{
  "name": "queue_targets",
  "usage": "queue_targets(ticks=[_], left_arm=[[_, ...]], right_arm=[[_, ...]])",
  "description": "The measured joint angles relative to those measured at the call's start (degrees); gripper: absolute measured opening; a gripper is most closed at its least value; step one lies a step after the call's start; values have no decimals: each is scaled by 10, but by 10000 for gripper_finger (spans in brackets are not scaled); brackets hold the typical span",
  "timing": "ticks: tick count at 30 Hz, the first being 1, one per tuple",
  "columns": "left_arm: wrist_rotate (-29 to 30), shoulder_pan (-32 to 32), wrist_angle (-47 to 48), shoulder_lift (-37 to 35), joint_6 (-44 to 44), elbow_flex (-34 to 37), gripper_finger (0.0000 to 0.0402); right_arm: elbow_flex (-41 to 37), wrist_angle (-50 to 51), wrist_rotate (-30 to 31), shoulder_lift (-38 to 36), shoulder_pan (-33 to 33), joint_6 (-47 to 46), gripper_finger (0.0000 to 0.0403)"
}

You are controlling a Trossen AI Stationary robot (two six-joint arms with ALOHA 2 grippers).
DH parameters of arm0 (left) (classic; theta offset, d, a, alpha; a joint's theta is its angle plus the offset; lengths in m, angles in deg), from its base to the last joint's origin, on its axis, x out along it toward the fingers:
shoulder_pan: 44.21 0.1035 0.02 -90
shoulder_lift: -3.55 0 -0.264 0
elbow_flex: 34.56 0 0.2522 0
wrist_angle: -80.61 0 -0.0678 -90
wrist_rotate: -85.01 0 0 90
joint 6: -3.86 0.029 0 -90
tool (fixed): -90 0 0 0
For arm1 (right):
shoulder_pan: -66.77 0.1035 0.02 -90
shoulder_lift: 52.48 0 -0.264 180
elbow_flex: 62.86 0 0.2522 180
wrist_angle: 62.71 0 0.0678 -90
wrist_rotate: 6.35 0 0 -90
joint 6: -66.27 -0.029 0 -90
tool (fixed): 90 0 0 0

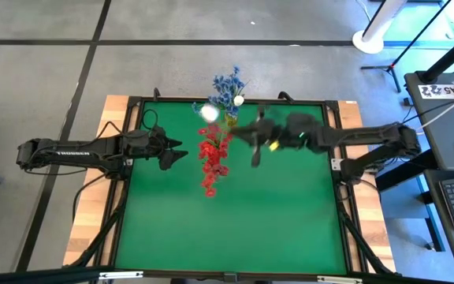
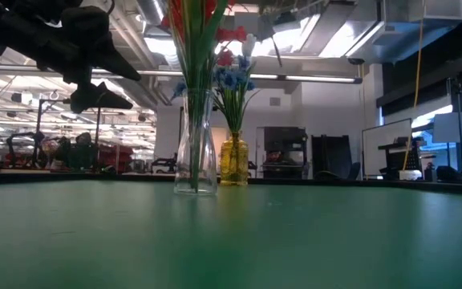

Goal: Sort flowers into vase by color
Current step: Put the white blue flower into the yellow vase

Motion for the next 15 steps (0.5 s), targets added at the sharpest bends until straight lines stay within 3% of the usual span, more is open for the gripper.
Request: queue_targets(ticks=[8,15], left_arm=[[10,0,-1,0,3,0,330],[13,0,-38,0,22,0,330]], right_arm=[[-120,-201,-131,-75,-164,-9,1],[-189,-354,-153,-43,-270,-81,1]])
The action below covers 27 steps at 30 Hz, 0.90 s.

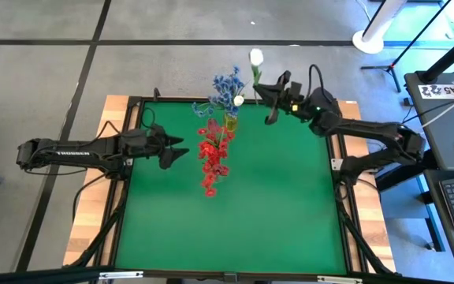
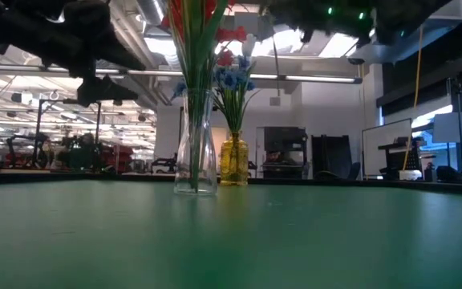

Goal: Sort flowers into vase by color
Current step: Put the white blue flower into the yellow vase

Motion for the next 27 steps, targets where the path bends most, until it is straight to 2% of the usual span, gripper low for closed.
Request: queue_targets(ticks=[7,14,20,27], left_arm=[[0,0,-69,0,53,0,330],[6,0,-102,0,70,0,330],[21,0,-101,0,70,0,330],[26,0,-100,0,70,0,330]], right_arm=[[-16,-155,-48,97,-57,-70,1],[-2,-272,-59,207,-81,-122,1],[44,-311,-91,273,-84,-151,1],[74,-310,-110,301,-83,-172,1]])
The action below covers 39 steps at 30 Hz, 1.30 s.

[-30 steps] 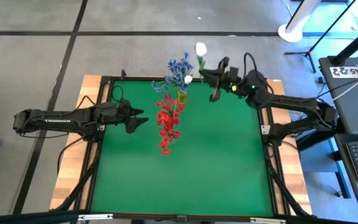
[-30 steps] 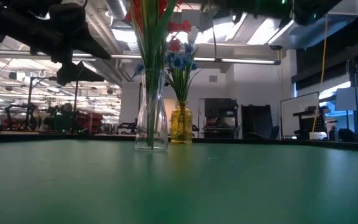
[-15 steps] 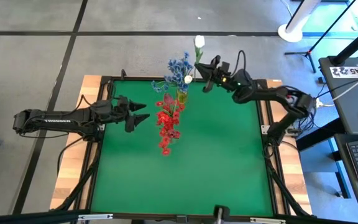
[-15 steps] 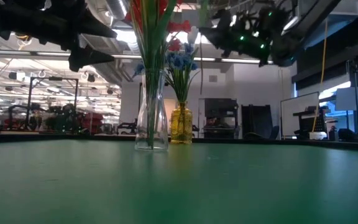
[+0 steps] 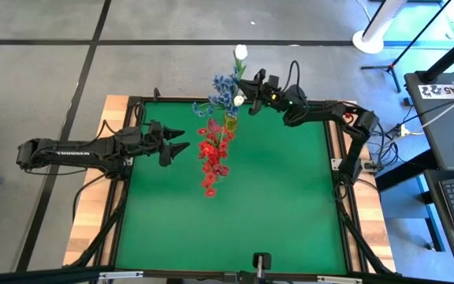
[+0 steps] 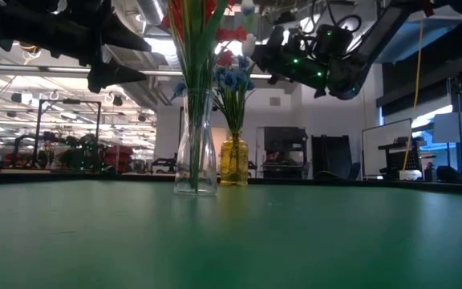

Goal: Sort flowers into vase by color
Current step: Put the white blue flower into the yellow vase

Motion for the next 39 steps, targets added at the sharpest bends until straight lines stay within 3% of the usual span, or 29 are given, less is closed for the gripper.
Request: queue_targets(ticks=[19,27,39], left_arm=[[1,0,5,0,2,0,330],[1,0,7,0,2,0,330],[0,0,10,0,1,0,330]], right_arm=[[0,-21,-5,8,22,-16,1],[0,11,-3,8,28,28,1],[0,-53,11,73,26,-2,1]])
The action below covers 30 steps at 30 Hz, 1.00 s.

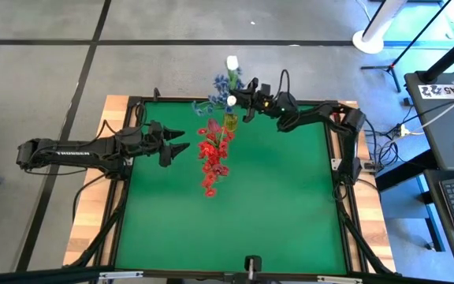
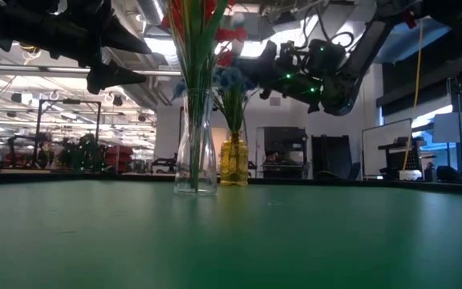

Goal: Sort flowers into vase by color
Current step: Put the white blue flower into the yellow vase

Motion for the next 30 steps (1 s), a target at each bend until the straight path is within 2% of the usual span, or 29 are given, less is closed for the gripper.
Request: queue_targets(ticks=[6,22,30], left_arm=[[2,0,0,0,0,0,330],[2,0,9,0,-1,0,330],[2,0,9,0,-1,0,330]], right_arm=[[0,-41,1,2,0,-27,1],[30,-38,-31,-3,-10,-27,1],[30,48,-31,-3,-11,38,1]])
